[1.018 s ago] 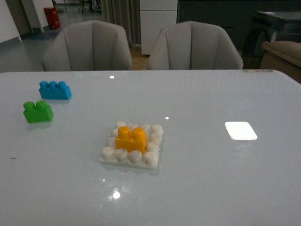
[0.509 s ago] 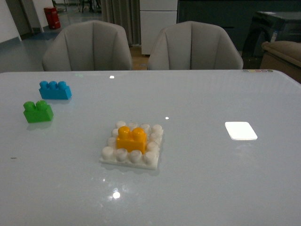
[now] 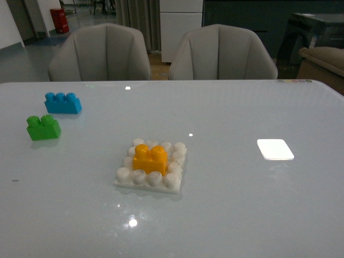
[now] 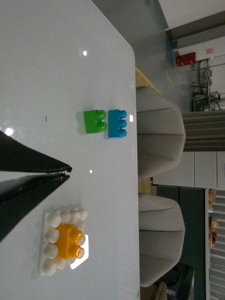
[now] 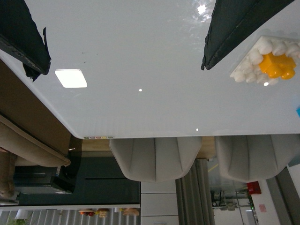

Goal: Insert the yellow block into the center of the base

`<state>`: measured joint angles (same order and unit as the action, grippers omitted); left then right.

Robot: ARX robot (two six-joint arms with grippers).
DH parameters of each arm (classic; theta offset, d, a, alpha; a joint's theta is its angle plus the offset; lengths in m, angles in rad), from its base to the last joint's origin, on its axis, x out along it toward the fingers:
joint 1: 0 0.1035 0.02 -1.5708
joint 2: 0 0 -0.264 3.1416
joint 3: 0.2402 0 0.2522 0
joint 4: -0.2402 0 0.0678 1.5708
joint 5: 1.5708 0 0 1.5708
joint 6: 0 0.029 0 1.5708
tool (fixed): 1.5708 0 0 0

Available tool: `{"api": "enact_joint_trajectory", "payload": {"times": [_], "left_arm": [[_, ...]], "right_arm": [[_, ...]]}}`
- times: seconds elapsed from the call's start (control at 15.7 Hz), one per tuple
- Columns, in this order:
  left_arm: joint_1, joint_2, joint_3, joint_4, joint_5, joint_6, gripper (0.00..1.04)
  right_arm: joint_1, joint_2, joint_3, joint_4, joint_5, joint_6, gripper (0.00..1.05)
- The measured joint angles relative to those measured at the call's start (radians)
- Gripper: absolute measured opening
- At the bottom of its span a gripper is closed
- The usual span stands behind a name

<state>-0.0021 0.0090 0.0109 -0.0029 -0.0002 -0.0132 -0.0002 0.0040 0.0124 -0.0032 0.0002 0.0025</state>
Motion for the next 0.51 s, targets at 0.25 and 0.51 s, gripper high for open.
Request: {"api": "enact_joint_trajectory", "payload": {"times": [0.25,0.51], "left_arm": [[0.000,0.000,0.000,0.000,0.000,0.000,0.45],[0.000,0.000,0.000,0.000,0.000,0.000,0.83]], "right_arm": [[0.000,0.000,0.000,0.000,0.000,0.000,0.98],[0.000,0.000,0.000,0.000,0.000,0.000,0.98]]}}
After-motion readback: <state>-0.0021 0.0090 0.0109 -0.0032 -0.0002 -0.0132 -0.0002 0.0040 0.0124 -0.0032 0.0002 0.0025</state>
